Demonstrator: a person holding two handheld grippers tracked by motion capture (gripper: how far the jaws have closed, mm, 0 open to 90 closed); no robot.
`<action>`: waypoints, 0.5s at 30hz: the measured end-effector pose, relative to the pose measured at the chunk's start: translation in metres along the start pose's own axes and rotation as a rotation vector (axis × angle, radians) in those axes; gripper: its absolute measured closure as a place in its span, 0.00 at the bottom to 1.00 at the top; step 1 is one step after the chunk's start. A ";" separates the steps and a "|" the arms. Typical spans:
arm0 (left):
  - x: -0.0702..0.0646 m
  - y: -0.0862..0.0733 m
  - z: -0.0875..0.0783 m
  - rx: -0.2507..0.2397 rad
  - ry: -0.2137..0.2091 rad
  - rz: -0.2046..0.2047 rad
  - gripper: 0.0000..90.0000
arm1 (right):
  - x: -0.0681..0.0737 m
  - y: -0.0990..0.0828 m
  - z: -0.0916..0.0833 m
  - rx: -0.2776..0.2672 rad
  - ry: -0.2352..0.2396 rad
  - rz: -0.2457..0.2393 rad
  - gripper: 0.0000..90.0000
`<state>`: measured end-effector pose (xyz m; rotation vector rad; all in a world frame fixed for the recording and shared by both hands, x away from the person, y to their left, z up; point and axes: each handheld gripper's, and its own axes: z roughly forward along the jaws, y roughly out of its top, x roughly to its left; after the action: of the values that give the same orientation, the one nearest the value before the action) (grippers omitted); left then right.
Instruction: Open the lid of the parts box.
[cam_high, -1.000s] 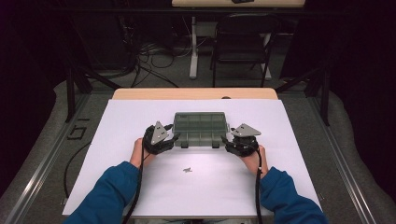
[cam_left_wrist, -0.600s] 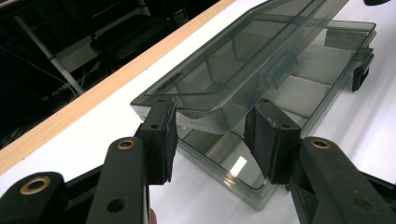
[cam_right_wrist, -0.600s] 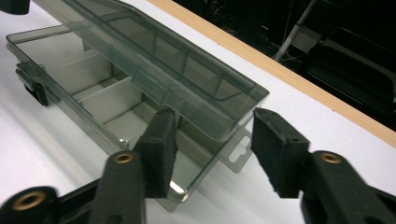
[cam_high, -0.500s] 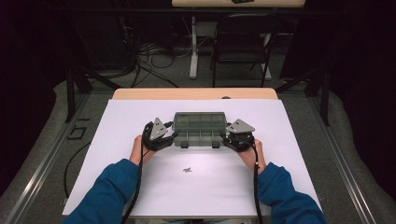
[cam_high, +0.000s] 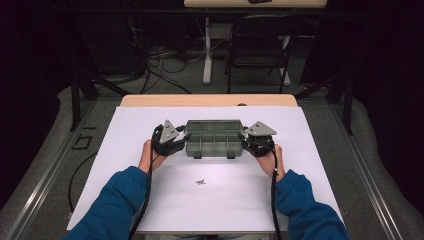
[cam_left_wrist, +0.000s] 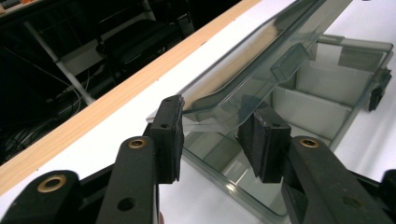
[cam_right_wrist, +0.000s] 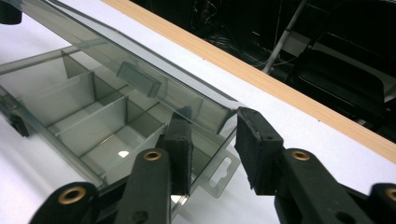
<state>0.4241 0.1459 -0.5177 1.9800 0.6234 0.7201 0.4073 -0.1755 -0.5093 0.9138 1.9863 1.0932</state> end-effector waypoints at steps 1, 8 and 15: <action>0.000 0.000 0.000 -0.005 0.003 -0.003 0.68 | -0.001 0.001 0.000 -0.003 0.002 0.004 0.76; 0.002 0.001 0.000 -0.008 0.022 -0.003 0.74 | -0.005 0.004 0.001 -0.009 -0.015 0.016 0.84; 0.007 0.008 0.002 -0.011 0.040 -0.003 0.78 | -0.007 0.005 0.004 -0.008 -0.025 0.032 0.89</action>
<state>0.4314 0.1463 -0.5100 1.9578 0.6447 0.7614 0.4152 -0.1783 -0.5050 0.9530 1.9519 1.1020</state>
